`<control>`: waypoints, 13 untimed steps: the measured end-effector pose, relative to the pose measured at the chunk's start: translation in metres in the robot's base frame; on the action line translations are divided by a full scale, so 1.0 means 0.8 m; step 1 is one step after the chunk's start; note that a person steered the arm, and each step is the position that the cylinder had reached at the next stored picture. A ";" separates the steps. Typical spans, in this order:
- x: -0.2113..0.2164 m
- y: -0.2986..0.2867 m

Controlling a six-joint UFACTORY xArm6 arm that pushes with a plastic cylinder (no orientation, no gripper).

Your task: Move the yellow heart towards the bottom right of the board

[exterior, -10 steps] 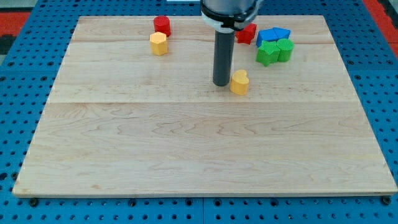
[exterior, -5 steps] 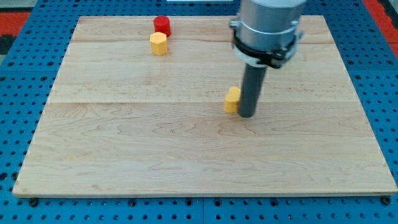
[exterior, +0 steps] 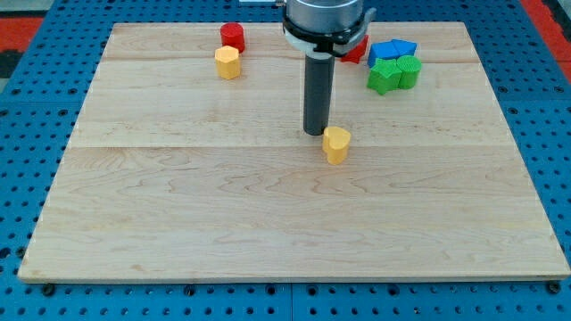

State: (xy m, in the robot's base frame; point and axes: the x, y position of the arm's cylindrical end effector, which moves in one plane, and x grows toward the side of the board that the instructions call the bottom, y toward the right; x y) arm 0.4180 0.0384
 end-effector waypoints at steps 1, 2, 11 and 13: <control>0.000 0.000; -0.020 -0.057; 0.112 0.125; -0.097 0.035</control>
